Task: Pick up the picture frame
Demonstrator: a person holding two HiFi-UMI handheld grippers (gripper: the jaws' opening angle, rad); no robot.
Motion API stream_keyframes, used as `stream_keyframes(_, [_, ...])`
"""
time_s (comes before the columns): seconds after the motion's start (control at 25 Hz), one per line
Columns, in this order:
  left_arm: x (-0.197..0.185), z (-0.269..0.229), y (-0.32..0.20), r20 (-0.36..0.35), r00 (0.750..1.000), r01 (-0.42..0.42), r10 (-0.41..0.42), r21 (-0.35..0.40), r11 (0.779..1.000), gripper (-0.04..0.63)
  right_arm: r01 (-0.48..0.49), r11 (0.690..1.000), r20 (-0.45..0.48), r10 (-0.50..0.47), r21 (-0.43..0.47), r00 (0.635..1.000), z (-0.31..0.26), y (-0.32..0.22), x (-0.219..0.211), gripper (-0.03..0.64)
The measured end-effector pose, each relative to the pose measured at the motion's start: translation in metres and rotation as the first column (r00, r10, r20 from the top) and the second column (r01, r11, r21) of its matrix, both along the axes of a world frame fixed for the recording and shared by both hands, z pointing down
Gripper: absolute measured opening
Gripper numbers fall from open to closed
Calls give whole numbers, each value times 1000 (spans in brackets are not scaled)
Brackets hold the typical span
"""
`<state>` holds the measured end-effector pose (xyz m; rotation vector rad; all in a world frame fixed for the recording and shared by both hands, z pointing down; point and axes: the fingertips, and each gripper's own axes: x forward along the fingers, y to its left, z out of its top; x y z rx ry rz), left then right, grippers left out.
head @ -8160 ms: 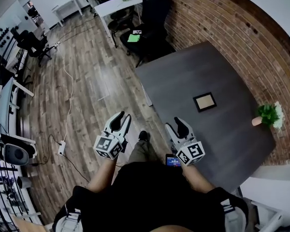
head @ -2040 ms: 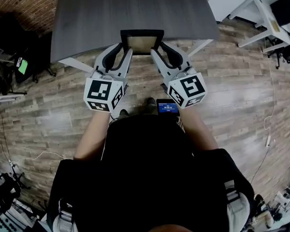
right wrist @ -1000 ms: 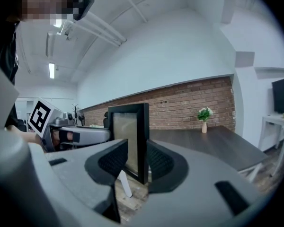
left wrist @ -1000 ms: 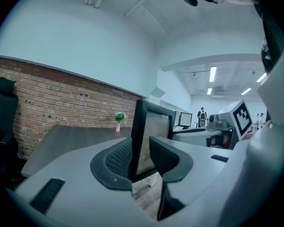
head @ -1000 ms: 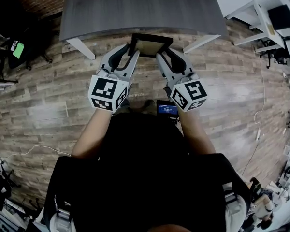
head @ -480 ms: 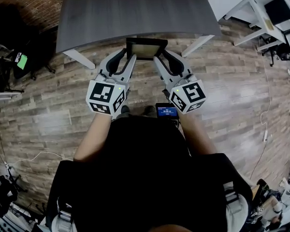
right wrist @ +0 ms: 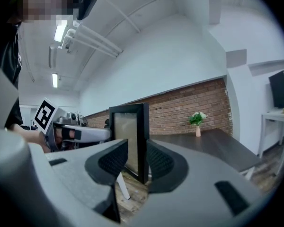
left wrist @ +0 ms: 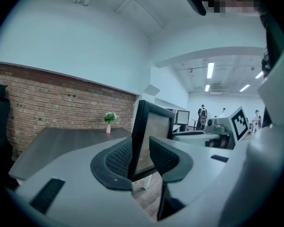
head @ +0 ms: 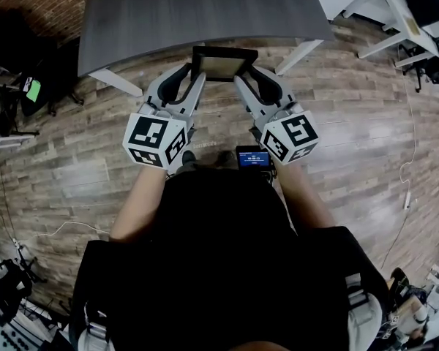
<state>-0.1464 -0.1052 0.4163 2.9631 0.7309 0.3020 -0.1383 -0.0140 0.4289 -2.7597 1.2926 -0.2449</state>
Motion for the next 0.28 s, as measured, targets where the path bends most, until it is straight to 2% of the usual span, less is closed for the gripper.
stream_keyframes(0.28, [16, -3, 24, -4, 1000, 17, -17, 9, 1000, 104, 30, 999, -4, -30, 16, 1000, -1, 25, 14, 127])
